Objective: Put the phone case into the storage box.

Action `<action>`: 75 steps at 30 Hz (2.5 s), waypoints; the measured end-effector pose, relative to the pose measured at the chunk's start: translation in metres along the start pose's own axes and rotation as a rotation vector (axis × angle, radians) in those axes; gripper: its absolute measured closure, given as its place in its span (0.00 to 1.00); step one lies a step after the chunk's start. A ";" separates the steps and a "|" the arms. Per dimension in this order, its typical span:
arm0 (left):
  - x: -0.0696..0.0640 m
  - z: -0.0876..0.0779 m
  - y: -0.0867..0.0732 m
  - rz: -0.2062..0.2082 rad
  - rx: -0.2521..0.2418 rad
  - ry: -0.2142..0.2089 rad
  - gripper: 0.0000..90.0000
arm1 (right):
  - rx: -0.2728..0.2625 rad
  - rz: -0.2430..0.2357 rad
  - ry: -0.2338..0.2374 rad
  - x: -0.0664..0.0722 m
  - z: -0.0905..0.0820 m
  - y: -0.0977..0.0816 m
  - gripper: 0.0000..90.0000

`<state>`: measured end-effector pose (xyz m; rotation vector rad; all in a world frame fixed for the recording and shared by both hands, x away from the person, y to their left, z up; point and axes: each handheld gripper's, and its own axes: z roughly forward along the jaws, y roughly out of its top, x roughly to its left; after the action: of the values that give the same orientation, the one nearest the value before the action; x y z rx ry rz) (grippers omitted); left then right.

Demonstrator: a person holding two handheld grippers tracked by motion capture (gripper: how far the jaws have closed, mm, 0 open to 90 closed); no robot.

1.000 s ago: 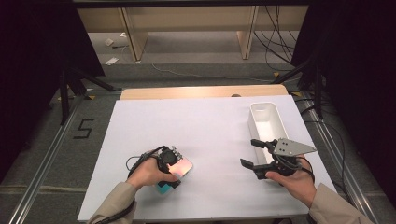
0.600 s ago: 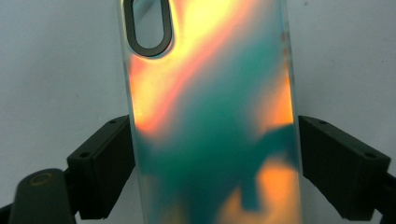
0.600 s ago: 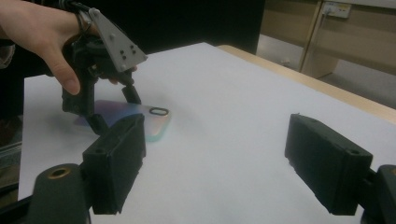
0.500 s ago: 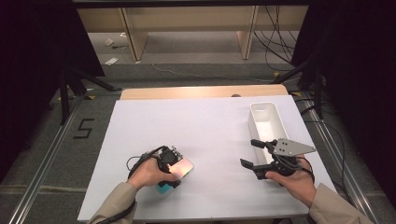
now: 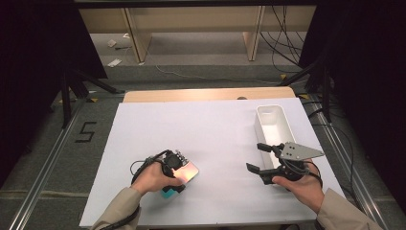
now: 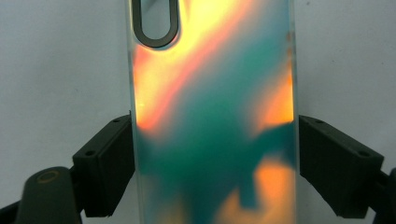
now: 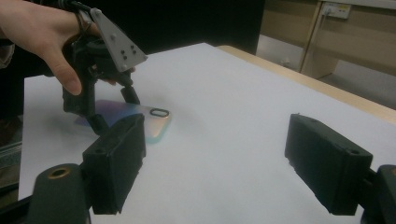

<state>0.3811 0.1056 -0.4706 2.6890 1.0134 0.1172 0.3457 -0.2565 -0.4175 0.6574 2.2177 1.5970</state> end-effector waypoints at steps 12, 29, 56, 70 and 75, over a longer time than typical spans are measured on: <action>0.000 0.000 -0.001 -0.002 -0.009 -0.002 0.18 | 0.000 0.001 -0.001 0.000 0.000 0.000 0.24; 0.003 -0.016 -0.006 -0.017 -0.155 0.006 0.19 | -0.002 0.002 -0.002 0.000 -0.001 0.000 0.24; -0.013 -0.035 0.001 -0.075 -0.589 0.118 0.18 | -0.020 0.026 -0.027 -0.001 0.011 0.013 0.24; -0.025 -0.033 0.007 -0.050 -0.609 0.117 0.18 | -0.020 0.050 -0.008 0.003 0.036 0.030 0.25; -0.028 -0.034 0.008 -0.043 -0.617 0.116 0.18 | -0.014 0.048 0.002 0.004 0.049 0.036 0.26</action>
<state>0.3595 0.0893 -0.4356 2.1148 0.8828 0.4946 0.3741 -0.2054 -0.3989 0.7105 2.2061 1.6345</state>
